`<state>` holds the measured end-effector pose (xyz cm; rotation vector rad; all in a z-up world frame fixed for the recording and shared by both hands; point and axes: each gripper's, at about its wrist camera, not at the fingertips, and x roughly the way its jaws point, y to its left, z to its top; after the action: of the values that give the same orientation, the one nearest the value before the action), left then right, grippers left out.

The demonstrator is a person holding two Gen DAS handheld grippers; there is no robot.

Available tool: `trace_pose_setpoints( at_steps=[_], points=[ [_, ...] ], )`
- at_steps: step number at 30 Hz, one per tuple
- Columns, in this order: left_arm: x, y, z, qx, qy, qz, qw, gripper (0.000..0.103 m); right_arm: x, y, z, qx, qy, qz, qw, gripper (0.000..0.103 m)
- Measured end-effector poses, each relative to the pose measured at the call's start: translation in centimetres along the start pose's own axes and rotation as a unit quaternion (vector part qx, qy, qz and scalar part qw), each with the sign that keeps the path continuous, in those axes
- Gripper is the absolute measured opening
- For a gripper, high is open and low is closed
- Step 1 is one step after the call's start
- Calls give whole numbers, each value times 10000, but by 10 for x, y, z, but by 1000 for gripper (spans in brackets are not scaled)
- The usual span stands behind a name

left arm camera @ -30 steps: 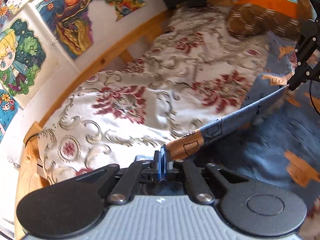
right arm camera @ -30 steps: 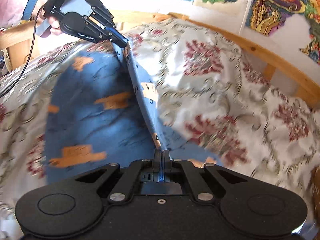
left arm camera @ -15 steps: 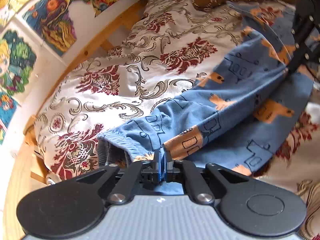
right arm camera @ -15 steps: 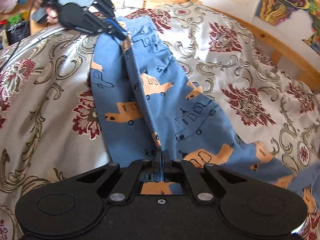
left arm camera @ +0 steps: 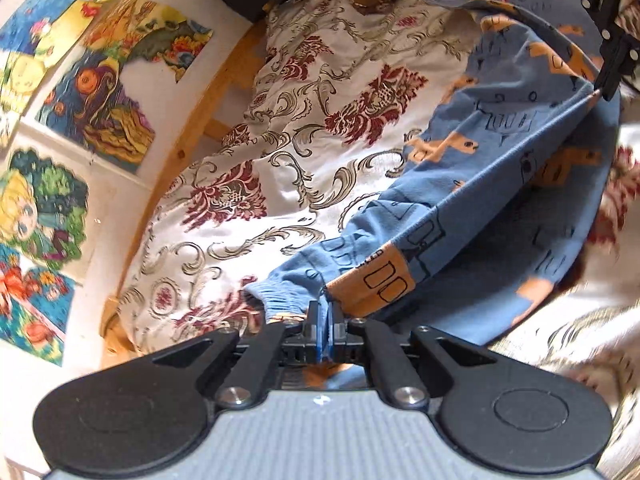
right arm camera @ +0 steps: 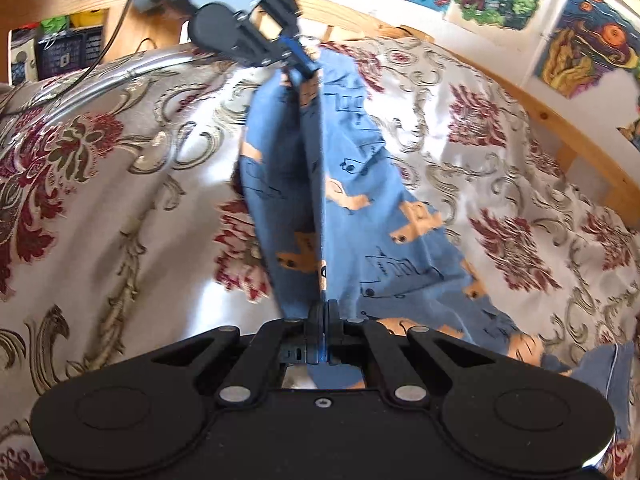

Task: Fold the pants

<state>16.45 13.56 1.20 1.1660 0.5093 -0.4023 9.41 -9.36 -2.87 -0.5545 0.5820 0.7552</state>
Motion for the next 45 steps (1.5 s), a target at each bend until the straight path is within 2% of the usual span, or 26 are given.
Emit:
trace_pose_setpoints(
  at_steps=[4, 12, 13, 14, 15, 17, 18, 19, 20, 21, 22, 23, 24, 25, 26, 29, 30, 32, 33, 34, 36, 38, 39, 41, 45],
  points=[
    [4, -5, -8, 148, 120, -133, 9997, 3, 9, 11, 3, -69, 100, 70, 9999, 0],
    [3, -13, -23, 99, 307, -269, 9991, 4, 17, 16, 0, -71, 183, 50, 9998, 0],
    [2, -13, -22, 100, 339, -297, 9989, 9, 18, 16, 0, -49, 195, 42, 9998, 2],
    [0, -12, -21, 99, 350, -324, 9988, 10, 18, 16, 0, 2, 203, 35, 9998, 8],
    [-4, -11, -20, 59, 345, -327, 9989, 17, 17, 14, 0, 77, 190, 62, 9998, 17],
    [-14, -6, -18, -246, 391, -378, 9982, 33, 12, 11, -1, 261, 150, 150, 9994, 22],
    [-20, -3, -18, -431, 386, -386, 9976, 50, 7, 8, -3, 370, 114, 215, 9990, 26],
    [-28, -1, -17, -646, 390, -345, 9966, 60, 1, 4, -5, 498, 70, 295, 9983, 29],
    [-36, 2, -15, -940, 361, -328, 9944, 62, -10, -3, -7, 746, -31, 389, 9964, 39],
    [-45, 3, -12, -1317, 299, -365, 9902, 65, -21, -10, -11, 1012, -141, 444, 9938, 55],
    [-54, 4, -8, -1760, 213, -442, 9832, 72, -30, -16, -15, 1213, -218, 466, 9913, 64],
    [-61, 2, -3, -2148, 116, -484, 9754, 76, -42, -23, -20, 1436, -300, 457, 9881, 79],
    [-66, -2, 4, -2514, -7, -525, 9665, 85, -53, -28, -26, 1623, -344, 386, 9854, 88],
    [-70, -7, 12, -2873, -136, -585, 9560, 93, -65, -32, -32, 1798, -363, 273, 9827, 92],
    [-72, -15, 22, -3241, -243, -678, 9433, 96, -78, -35, -41, 1979, -350, 152, 9795, 100],
    [-68, -45, 55, -4094, -497, -1150, 9037, 102, -98, -38, -68, 2445, -39, -322, 9691, 102],
    [-64, -56, 67, -4249, -528, -1305, 8942, 103, -102, -38, -75, 2535, 79, -469, 9662, 102],
    [-58, -81, 93, -4353, -633, -1431, 8866, 103, -109, -40, -90, 2662, 261, -710, 9610, 102],
    [-55, -90, 103, -4335, -667, -1447, 8870, 103, -113, -43, -94, 2699, 315, -776, 9592, 102],
    [-52, -98, 114, -4229, -629, -1508, 8913, 103, -117, -48, -98, 2780, 343, -868, 9560, 102],
    [-48, -114, 132, -3882, -576, -1612, 9055, 103, -124, -62, -105, 2979, 356, -934, 9494, 102],
    [-49, -127, 143, -3633, -637, -1617, 9153, 103, -128, -81, -112, 3286, 429, -874, 9394, 102],
    [-48, -132, 149, -3577, -660, -1602, 9176, 102, -129, -91, -114, 3443, 432, -807, 9344, 102],
    [-42, -140, 155, -3615, -678, -1550, 9169, 99, -126, -114, -116, 3759, 437, -665, 9232, 102],
    [-31, -152, 170, -3521, -635, -1370, 9237, 74, -113, -164, -108, 4240, 371, -313, 9043, 102]
  ],
)
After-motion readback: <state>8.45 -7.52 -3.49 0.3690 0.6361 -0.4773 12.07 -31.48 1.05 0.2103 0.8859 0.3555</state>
